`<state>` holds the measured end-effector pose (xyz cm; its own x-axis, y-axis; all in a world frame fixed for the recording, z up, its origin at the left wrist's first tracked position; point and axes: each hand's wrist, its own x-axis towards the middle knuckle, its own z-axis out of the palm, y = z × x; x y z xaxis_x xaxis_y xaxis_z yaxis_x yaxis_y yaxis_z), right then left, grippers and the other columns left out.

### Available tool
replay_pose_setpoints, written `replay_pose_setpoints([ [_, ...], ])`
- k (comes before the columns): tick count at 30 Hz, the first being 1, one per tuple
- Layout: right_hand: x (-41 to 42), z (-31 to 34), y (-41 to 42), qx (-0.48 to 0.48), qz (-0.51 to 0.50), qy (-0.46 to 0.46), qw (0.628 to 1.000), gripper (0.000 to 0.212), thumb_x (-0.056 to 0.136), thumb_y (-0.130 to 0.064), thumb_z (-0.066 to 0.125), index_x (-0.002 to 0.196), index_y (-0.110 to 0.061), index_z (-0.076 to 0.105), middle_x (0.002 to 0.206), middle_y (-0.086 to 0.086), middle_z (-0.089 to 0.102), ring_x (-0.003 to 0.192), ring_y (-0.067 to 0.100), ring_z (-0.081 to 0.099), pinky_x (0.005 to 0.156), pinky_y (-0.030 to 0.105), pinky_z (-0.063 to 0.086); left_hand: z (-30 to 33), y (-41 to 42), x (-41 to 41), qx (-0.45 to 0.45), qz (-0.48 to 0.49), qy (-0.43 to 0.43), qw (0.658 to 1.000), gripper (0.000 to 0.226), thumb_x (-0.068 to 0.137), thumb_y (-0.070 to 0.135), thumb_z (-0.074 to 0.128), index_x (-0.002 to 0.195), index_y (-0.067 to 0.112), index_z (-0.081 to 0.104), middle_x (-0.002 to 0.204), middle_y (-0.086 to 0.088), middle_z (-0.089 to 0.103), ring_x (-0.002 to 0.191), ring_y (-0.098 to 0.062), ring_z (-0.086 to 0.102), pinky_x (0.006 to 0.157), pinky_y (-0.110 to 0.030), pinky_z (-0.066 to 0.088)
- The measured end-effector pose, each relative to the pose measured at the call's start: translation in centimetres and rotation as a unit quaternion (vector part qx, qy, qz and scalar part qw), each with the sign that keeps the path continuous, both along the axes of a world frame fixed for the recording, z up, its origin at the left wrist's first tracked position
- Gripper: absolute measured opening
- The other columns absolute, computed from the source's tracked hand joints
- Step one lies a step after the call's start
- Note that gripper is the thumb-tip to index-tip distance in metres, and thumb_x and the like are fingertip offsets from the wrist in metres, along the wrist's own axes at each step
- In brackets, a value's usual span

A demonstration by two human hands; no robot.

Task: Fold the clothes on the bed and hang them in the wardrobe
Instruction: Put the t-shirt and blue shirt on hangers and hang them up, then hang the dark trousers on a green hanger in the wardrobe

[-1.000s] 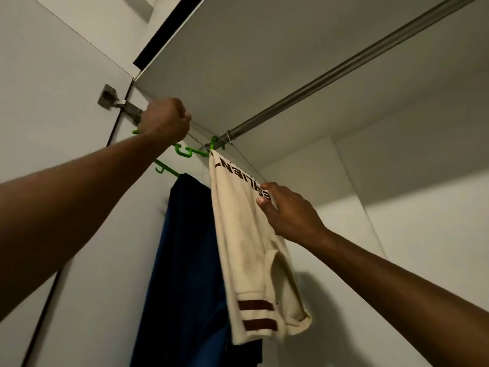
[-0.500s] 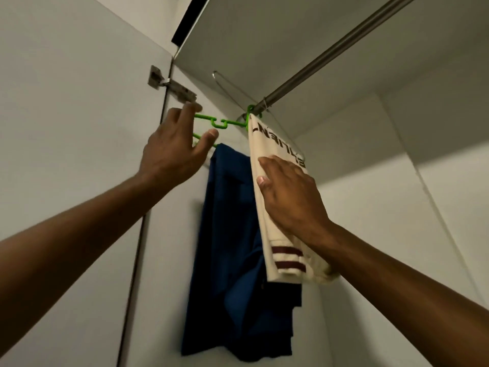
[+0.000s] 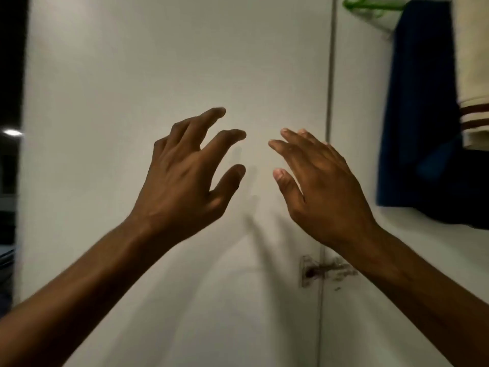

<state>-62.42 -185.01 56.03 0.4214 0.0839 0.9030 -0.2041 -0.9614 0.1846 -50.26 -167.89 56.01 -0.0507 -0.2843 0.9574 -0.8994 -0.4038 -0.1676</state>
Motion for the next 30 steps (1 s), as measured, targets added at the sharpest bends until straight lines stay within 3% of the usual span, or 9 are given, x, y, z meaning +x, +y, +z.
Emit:
replay_pose_setpoints([
  [3, 3.2, -4.3, 7.2, -0.01, 0.076, 0.035, 0.996, 0.047, 0.101, -0.033, 0.037, 0.144, -0.018, 0.049, 0.152, 0.005, 0.045, 0.144, 0.025, 0.036, 0.116, 0.048, 0.032, -4.7, 9.0, 0.8, 0.008, 0.067, 0.016, 0.998, 0.046, 0.095, 0.043, 0.049, 0.137, 0.024, 0.055, 0.157, -0.004, 0.036, 0.141, -0.029, 0.033, 0.102, -0.046, 0.033],
  [7, 5.9, -9.5, 18.8, -0.034, 0.176, 0.092, 0.98, 0.048, 0.101, -0.034, 0.035, 0.144, -0.019, 0.049, 0.153, 0.003, 0.045, 0.145, 0.024, 0.036, 0.116, 0.046, 0.032, -10.6, 22.3, 1.2, 0.013, 0.206, 0.04, 0.978, 0.047, 0.095, 0.041, 0.047, 0.134, 0.017, 0.061, 0.154, -0.012, 0.04, 0.143, -0.034, 0.034, 0.106, -0.051, 0.031],
  [14, 10.6, -17.5, 42.9, -0.024, 0.37, 0.185, 0.91, 0.051, 0.098, -0.034, 0.035, 0.145, -0.017, 0.048, 0.152, 0.005, 0.046, 0.143, 0.025, 0.039, 0.115, 0.046, 0.035, -18.5, 47.3, -0.9, 0.035, 0.399, 0.151, 0.904, 0.048, 0.095, 0.043, 0.048, 0.136, 0.02, 0.059, 0.156, -0.011, 0.039, 0.145, -0.033, 0.033, 0.107, -0.05, 0.033],
  [19, 13.8, -22.0, 59.0, -0.025, 0.452, 0.278, 0.847, 0.056, 0.096, -0.04, 0.031, 0.145, -0.018, 0.046, 0.15, 0.007, 0.047, 0.14, 0.03, 0.042, 0.111, 0.051, 0.04, -22.5, 62.2, -3.5, 0.054, 0.515, 0.244, 0.82, 0.061, 0.092, 0.05, 0.041, 0.144, 0.02, 0.051, 0.158, -0.013, 0.035, 0.147, -0.035, 0.029, 0.111, -0.058, 0.032],
  [22, 14.8, -23.8, 67.5, -0.045, 0.492, 0.326, 0.806, 0.059, 0.097, -0.042, 0.032, 0.151, -0.02, 0.039, 0.156, 0.005, 0.039, 0.145, 0.028, 0.034, 0.115, 0.049, 0.035, -25.9, 69.6, -5.5, 0.049, 0.567, 0.307, 0.763, 0.068, 0.089, 0.055, 0.036, 0.145, 0.02, 0.051, 0.158, -0.013, 0.036, 0.147, -0.035, 0.029, 0.11, -0.064, 0.031],
  [26, 15.7, -27.1, 78.9, -0.089, 0.544, 0.383, 0.741, 0.061, 0.098, -0.046, 0.032, 0.154, -0.023, 0.03, 0.161, 0.003, 0.03, 0.15, 0.025, 0.023, 0.119, 0.045, 0.027, -31.3, 78.8, -8.4, -0.001, 0.625, 0.418, 0.659, 0.069, 0.092, 0.057, 0.037, 0.154, 0.028, 0.034, 0.166, -0.004, 0.018, 0.154, -0.025, 0.009, 0.118, -0.058, 0.014],
  [30, 16.8, -33.0, 90.2, -0.118, 0.576, 0.443, 0.676, 0.059, 0.102, -0.043, 0.04, 0.155, -0.025, 0.026, 0.162, 0.002, 0.026, 0.15, 0.025, 0.021, 0.12, 0.044, 0.025, -36.4, 87.0, -9.6, -0.044, 0.662, 0.495, 0.561, 0.068, 0.096, 0.051, 0.046, 0.157, 0.029, 0.024, 0.167, -0.002, 0.009, 0.154, -0.022, -0.001, 0.122, -0.056, 0.009],
])
